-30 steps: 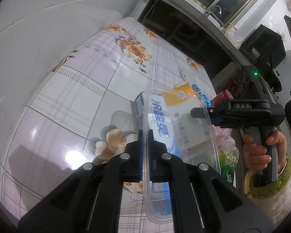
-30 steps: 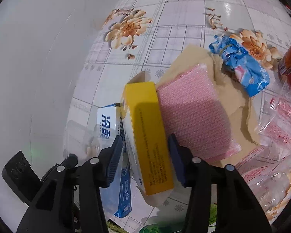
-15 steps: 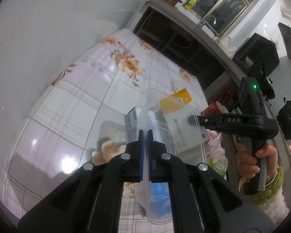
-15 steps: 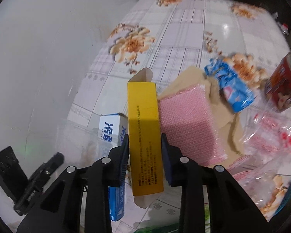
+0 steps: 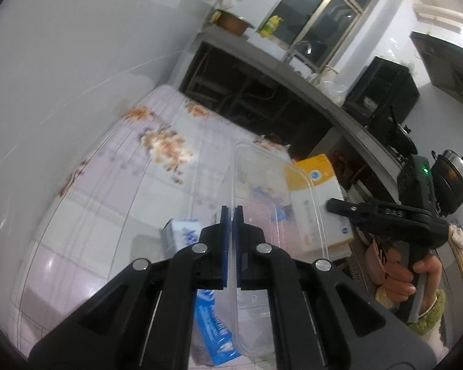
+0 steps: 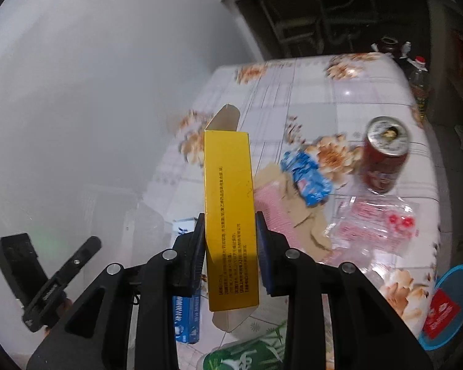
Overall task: Collect trash
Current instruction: 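Carry the yellow box with the right tool to the blue wastebasket and release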
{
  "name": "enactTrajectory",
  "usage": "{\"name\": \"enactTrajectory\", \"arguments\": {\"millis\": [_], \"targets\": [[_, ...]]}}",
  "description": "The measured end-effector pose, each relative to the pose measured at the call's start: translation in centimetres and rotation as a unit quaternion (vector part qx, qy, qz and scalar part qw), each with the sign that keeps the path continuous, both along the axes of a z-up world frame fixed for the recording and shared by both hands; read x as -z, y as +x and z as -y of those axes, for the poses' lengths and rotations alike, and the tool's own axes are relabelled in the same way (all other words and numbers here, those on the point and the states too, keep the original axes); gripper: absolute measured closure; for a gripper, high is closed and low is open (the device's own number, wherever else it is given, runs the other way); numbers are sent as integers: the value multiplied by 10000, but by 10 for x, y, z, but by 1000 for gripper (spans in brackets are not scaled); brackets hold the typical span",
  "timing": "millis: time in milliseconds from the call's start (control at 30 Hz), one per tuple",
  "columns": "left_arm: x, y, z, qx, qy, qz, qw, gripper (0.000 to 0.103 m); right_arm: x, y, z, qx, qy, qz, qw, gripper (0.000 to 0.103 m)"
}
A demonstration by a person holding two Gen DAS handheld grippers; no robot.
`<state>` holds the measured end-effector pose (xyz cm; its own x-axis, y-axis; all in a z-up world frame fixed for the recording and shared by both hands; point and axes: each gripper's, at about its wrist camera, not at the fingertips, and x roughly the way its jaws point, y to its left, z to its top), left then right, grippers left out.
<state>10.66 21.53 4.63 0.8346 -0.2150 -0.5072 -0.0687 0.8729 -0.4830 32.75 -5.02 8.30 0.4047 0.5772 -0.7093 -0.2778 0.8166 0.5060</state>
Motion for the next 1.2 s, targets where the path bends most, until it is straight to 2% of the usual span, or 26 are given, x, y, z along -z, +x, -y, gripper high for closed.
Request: {"name": "enactTrajectory", "arguments": {"millis": [200,433,567,667,733,800,933,1033,1100,1133,1167,1200], "targets": [[-17,12,28,360,183,160,9991,101,-14,-37,60,611,415,263,9969,73],[-29,27,77,886,435,163,9950,101,-4,-81,129,1269,764,362,9883,73],[-37,42,123,1394,607,167,9882,101,9,-110,173,1769,887,368,9795,73],[-42,53,170,1877,773,123,9791,101,23,-136,212,2235,1016,346,9688,73],[-44,59,201,2192,933,119,9711,101,35,-155,239,2556,1118,273,9599,73],[-44,68,241,2626,1001,21,9597,101,50,-169,263,2850,1179,193,9511,73],[-35,84,321,3352,1288,-192,9331,101,86,-208,314,3589,1274,-60,9246,73],[-20,97,388,3879,1577,-487,9068,101,116,-239,349,4224,1200,-297,8980,73],[0,104,436,4209,1865,-680,8851,101,136,-255,368,4564,1162,-470,8809,73],[8,106,451,4305,1982,-727,8776,101,150,-262,378,4757,1094,-604,8707,73],[23,109,478,4454,2207,-832,8637,101,161,-266,385,4900,1080,-727,8620,73],[32,113,490,4516,2309,-901,8571,101,179,-272,395,5040,1172,-885,8511,73]]}}
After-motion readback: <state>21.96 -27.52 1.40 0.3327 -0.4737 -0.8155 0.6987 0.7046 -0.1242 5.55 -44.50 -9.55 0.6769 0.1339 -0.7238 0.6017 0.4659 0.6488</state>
